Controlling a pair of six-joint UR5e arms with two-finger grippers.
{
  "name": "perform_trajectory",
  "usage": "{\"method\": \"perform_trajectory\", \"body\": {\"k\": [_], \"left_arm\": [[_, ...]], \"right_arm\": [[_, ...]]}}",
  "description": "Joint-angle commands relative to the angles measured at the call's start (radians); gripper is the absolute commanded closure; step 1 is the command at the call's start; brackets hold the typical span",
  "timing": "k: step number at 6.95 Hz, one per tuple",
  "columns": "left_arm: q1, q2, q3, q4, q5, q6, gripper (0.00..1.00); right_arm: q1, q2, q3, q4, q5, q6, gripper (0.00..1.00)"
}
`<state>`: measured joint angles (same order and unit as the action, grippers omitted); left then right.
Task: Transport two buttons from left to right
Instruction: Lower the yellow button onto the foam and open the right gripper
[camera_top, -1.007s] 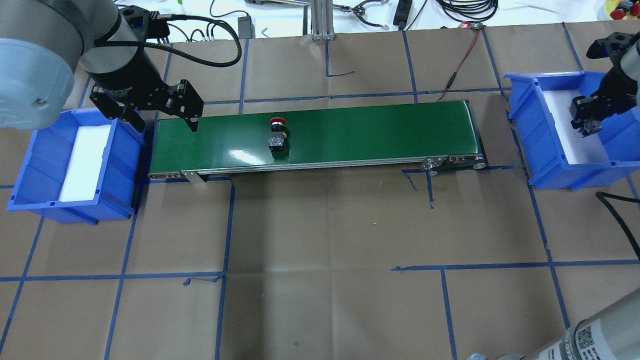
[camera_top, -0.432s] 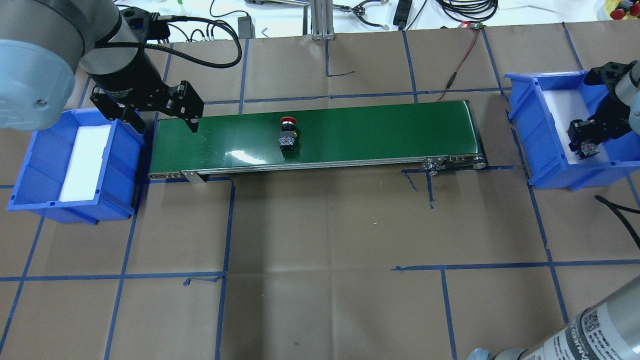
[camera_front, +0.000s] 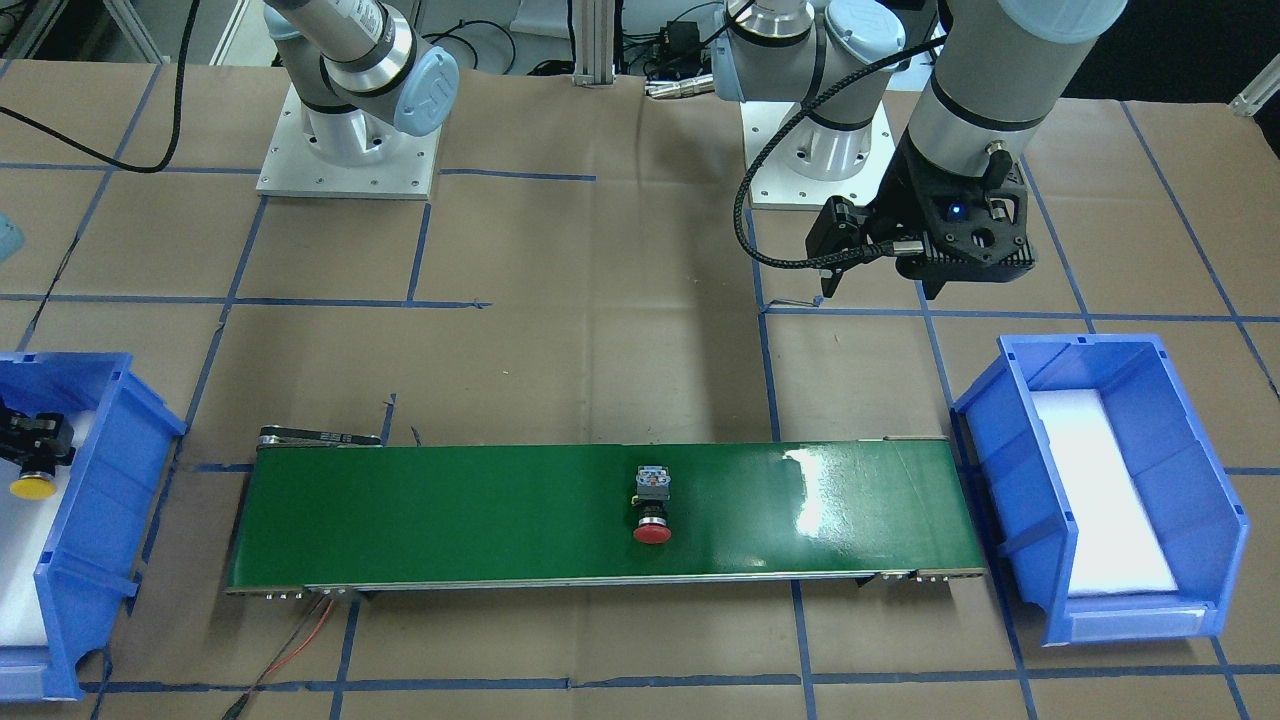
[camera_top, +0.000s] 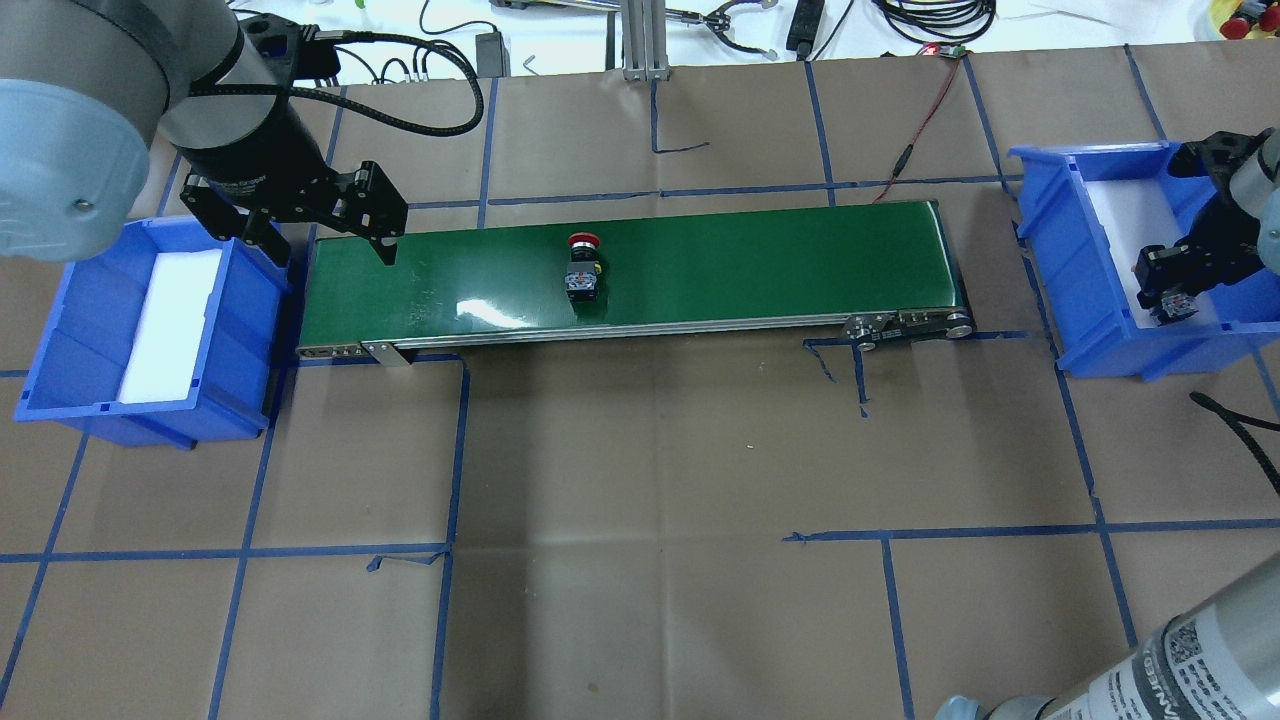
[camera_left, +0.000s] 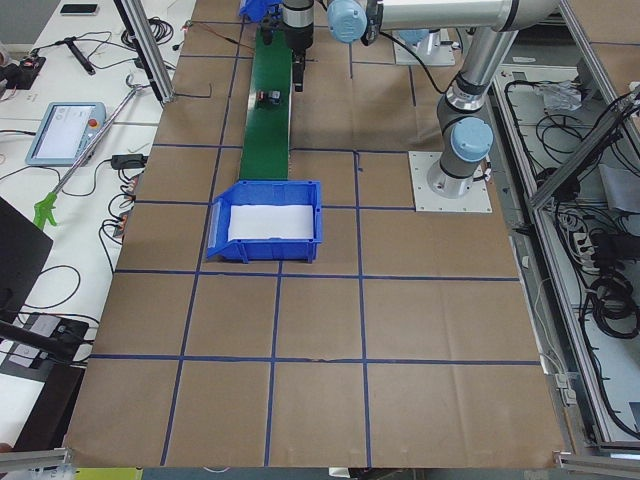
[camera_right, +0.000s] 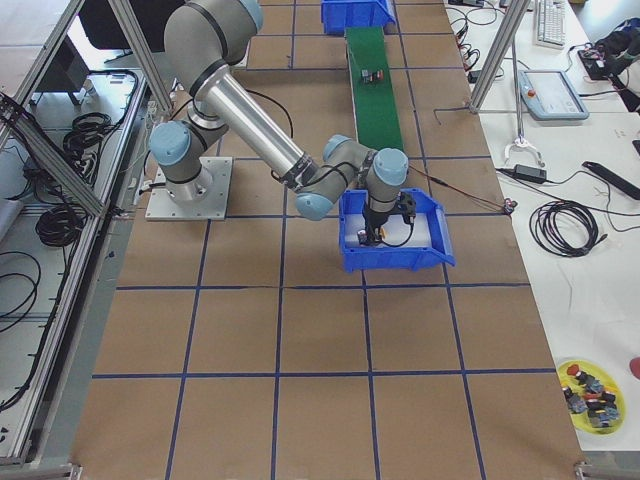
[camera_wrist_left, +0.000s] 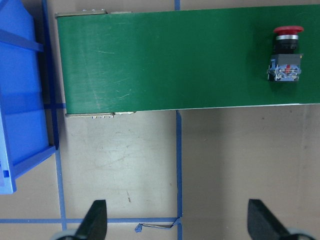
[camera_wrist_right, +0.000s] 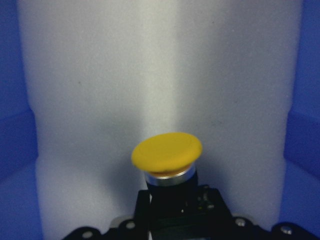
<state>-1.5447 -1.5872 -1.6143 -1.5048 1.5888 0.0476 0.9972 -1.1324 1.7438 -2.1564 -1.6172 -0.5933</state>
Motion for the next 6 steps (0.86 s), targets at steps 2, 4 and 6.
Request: {"method": "perform_trajectory", "body": {"k": [2,4,6], "left_arm": [[0.000,0.004,-0.006,0.000,-0.001,0.000,0.00],[0.000,0.004,-0.006,0.000,-0.001,0.000,0.00],[0.000,0.007,-0.007,0.000,-0.003,0.000,0.00]], "right_arm": [[0.001,-0.001,0.014,0.000,0.002,0.009,0.16],[0.004,-0.012,-0.003,0.004,0.002,0.013,0.05],[0.020,-0.064,-0.062,0.016,0.007,0.024,0.05]]}}
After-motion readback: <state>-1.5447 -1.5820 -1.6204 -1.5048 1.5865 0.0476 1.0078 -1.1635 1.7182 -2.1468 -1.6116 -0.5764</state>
